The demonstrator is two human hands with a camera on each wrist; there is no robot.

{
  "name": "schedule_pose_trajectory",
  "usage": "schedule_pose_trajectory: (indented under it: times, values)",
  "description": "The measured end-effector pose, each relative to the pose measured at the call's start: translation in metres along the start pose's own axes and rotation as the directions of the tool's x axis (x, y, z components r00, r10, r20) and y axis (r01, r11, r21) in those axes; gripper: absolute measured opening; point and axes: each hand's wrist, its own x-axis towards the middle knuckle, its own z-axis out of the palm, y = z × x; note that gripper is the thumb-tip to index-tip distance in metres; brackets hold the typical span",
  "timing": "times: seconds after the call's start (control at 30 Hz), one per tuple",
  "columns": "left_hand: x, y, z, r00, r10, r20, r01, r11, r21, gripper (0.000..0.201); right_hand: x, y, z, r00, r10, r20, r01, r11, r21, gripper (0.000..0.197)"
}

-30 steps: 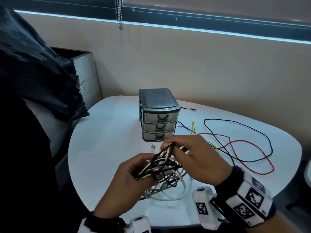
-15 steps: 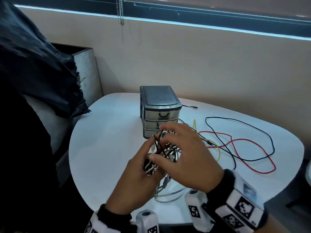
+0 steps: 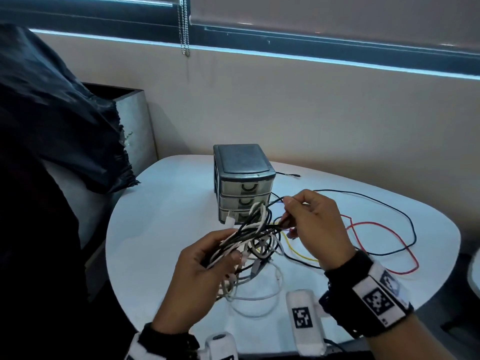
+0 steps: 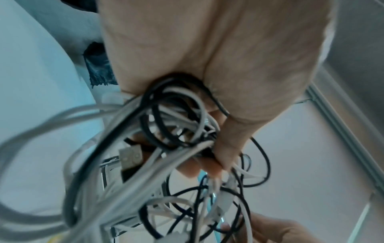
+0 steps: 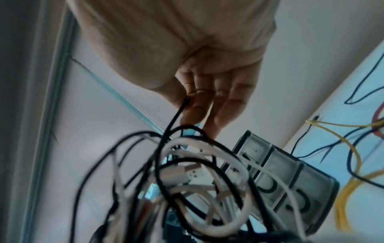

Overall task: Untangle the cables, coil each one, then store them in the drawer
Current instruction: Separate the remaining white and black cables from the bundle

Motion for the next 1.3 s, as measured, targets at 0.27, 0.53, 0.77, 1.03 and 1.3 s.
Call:
schedule_pose_trajectory:
  times: [0.27, 0.53, 0.77, 1.03, 1.3]
  values:
    - [0.001, -0.002, 0.0, 0.993, -0.067, -0.101, 0.064, 0.998, -0.026, 0.026, -0.026, -0.016, 0.02, 0.993, -0.057, 0.1, 0.049, 0.996, 0.079, 0.024]
    - [0.001, -0.005, -0.003, 0.977, -0.104, -0.184, 0.093, 0.993, -0.07, 0.033, -0.03, 0.015, 0.029, 0.966, -0.18, 0.187, 0.212, 0.963, -0.166, 0.012]
    - [-0.002, 0.005, 0.001, 1.0, 0.003, 0.015, -0.003, 1.0, 0.009, 0.037, -0.022, 0.003, 0.026, 0.894, -0.411, 0.181, 0.439, 0.884, -0.16, 0.045]
    - [0.002, -0.005, -0.004, 0.992, -0.073, -0.102, 0.068, 0.996, -0.057, 0.023, -0.008, 0.007, 0.015, 0.87, -0.29, 0.398, 0.418, 0.863, -0.285, 0.016]
    - [0.013, -0.012, -0.004, 0.922, -0.292, -0.252, 0.184, 0.907, -0.378, 0.011, -0.006, 0.028, 0.021, 0.931, -0.049, 0.361, 0.178, 0.927, -0.331, 0.033]
